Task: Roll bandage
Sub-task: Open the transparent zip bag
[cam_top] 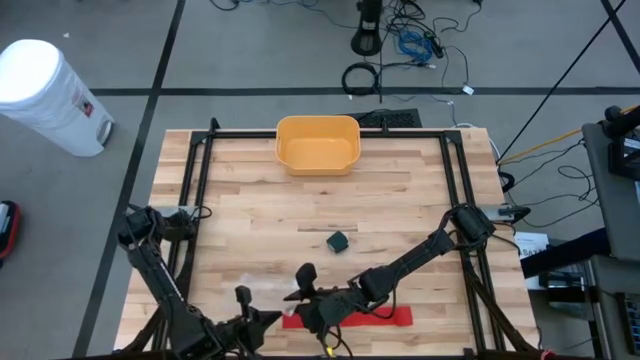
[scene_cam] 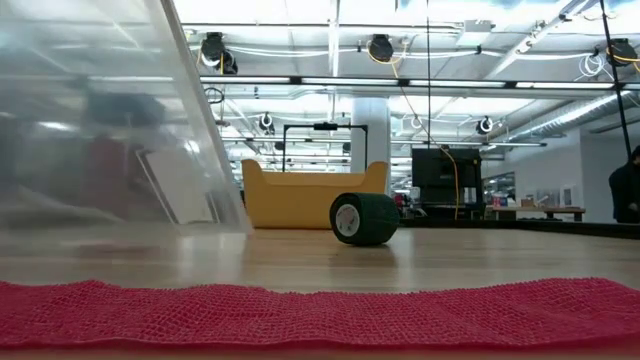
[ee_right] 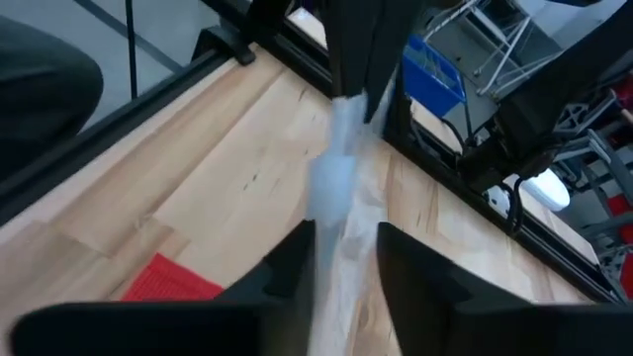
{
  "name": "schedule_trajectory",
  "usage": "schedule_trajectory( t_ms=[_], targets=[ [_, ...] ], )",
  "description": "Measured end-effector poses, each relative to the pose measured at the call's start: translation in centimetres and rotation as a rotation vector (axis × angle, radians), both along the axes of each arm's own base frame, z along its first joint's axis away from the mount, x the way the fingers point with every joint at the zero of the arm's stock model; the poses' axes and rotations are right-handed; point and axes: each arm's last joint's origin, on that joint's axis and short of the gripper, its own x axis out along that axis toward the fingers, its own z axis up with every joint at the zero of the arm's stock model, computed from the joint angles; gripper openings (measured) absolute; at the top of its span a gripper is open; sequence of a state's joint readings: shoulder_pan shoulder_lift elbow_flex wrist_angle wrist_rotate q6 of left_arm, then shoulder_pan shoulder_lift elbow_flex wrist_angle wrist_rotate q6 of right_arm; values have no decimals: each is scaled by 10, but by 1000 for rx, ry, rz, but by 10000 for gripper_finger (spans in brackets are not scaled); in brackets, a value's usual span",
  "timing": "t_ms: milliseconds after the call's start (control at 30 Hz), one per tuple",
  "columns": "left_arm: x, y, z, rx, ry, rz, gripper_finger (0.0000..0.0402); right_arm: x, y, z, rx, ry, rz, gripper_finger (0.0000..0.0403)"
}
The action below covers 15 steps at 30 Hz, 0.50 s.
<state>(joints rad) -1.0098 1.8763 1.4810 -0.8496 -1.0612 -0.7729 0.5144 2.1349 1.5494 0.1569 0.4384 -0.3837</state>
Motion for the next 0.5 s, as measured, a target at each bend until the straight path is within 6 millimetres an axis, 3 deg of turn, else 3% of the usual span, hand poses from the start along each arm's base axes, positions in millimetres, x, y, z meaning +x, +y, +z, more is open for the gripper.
schedule_trajectory(
  t_ms=[167, 367, 500],
  targets=[
    [-4, -3, 3, 3, -6, -9, 0, 0, 0, 0, -11, 1, 5, 10],
    [-8, -5, 3, -13, 1, -19, 3, -1, -1, 3, -11, 1, -5, 2],
    [-8, -7, 3, -43, -14, -14, 44, -6, -3, 14, 9, 17, -19, 1]
  ],
)
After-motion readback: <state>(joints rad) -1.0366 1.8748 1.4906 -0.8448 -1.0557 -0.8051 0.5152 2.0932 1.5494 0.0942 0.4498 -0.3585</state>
